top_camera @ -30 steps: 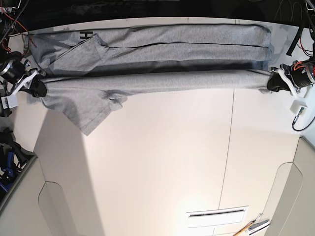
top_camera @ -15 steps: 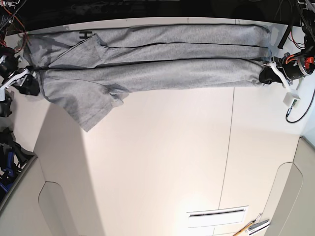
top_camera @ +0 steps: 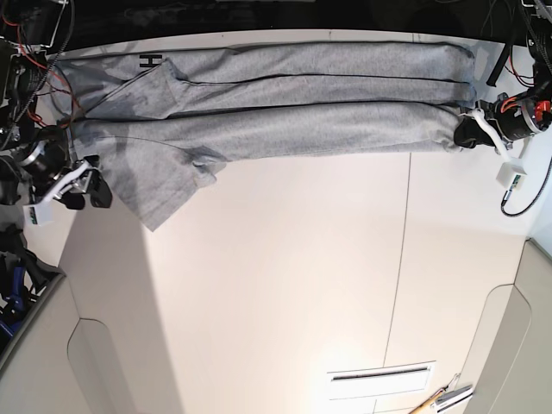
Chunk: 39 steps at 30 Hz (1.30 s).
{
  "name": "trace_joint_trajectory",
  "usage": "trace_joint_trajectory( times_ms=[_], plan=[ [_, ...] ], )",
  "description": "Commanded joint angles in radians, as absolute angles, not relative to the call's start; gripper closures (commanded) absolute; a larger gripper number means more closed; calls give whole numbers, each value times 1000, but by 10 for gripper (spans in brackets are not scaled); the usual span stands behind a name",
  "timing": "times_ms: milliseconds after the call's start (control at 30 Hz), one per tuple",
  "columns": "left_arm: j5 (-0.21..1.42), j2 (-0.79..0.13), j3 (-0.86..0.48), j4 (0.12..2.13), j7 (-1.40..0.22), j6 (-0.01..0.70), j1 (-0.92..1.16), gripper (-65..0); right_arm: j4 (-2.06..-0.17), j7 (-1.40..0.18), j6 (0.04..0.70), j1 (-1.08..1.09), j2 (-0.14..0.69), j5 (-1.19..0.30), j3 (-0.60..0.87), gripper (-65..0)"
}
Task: Fold the T-shirt properly
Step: 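Regrasp the folded edge with the right gripper, then fold the doubled edge again toward the collar with both grippers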
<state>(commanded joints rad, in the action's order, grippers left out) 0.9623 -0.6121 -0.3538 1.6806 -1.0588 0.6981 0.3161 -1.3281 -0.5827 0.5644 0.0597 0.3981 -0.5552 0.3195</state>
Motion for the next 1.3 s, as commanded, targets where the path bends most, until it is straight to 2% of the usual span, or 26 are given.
trace_joint_trajectory(
  times_ms=[133,367,433,600,733,833,1133,1300],
  plan=[
    [962,-612,-354,1681,-1060,698,316,0,-1243,-573,561,108,392,-513,201,-379],
    [977,-612,-354,1681,-1059,698,316,0,-1220,-580,571,119,335,-512,180,-366],
    [977,-612,-354,1681,-1059,698,316,0,-1221,-581,580,119,325,-512,180,-288],
    [977,-612,-354,1681,-1059,698,316,0,-1221,-581,580,119,315,-513,180,-7],
    [978,-612,-354,1681,-1059,698,316,0,-1240,-590,580,118,316,-530,184,0],
    [989,-612,-354,1681,-1060,698,316,0,-1294,-673,580,114,316,-579,219,0],
    [1082,-613,-354,1682,-1152,698,319,0,-1626,-827,591,-80,316,-797,501,0],
    [1098,-613,-369,1683,-1180,698,319,0,-1732,-867,592,-198,316,-873,627,0]
  ],
)
